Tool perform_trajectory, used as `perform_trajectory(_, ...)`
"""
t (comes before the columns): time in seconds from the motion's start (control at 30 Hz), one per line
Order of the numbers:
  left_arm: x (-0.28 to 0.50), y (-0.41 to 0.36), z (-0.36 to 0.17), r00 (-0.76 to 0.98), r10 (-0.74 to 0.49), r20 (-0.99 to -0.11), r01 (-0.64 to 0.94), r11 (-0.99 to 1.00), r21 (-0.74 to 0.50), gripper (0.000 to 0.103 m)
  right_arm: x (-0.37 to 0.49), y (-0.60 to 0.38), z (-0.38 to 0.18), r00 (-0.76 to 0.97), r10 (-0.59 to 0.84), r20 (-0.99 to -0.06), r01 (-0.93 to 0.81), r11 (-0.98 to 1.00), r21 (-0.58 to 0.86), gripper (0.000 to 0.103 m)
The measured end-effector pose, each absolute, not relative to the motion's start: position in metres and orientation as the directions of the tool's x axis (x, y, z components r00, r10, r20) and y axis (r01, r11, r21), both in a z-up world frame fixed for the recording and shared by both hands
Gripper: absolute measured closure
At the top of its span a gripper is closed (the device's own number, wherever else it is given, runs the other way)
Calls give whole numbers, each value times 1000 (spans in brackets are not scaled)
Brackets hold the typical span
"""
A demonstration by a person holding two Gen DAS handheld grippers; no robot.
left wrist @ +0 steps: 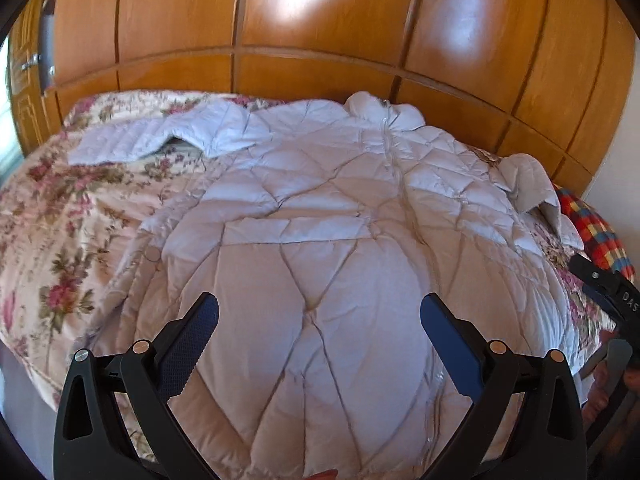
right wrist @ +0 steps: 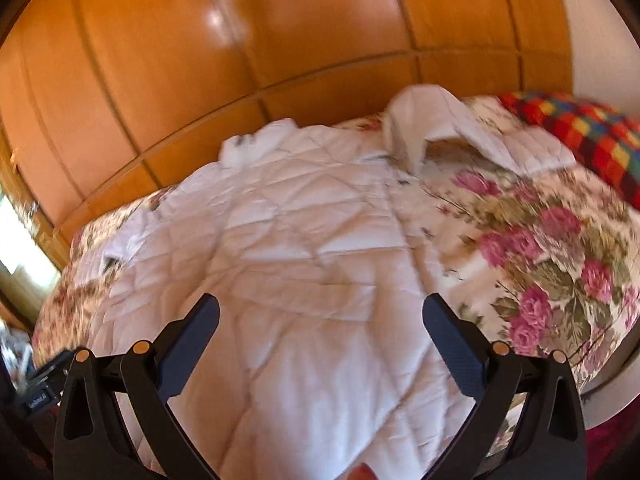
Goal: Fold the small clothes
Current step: 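Grasp the jacket sleeve cuff near the plaid pillow with the right gripper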
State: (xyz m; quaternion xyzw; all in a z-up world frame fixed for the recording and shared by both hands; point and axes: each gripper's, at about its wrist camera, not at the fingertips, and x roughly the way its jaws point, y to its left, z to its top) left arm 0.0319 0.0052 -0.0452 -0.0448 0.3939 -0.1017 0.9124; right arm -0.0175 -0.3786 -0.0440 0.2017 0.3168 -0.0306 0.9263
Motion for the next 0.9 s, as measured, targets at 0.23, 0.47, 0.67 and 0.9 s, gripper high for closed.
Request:
perform_trajectory(0.23, 78, 22, -65, 701, -132, -701, 75, 991, -111, 3, -7, -468, -50, 803, -19, -595, 321, 856, 405, 2)
perform_trajectory(0.47, 125, 34, -75, 728, -44, -684, 48, 999, -14, 3, 17, -551, -61, 783, -138, -606, 449, 800, 398, 7)
perform_trajectory(0.67, 147, 58, -94, 703, -50, -710, -25, 995, -95, 3, 44, -628, -86, 744, -152, -651, 568, 658, 495, 33)
perform_trajectory(0.9, 135, 53, -109, 720, -29, -693, -23, 997, -67, 3, 60, -688, -113, 763, -146, -629, 615, 461, 640, 39)
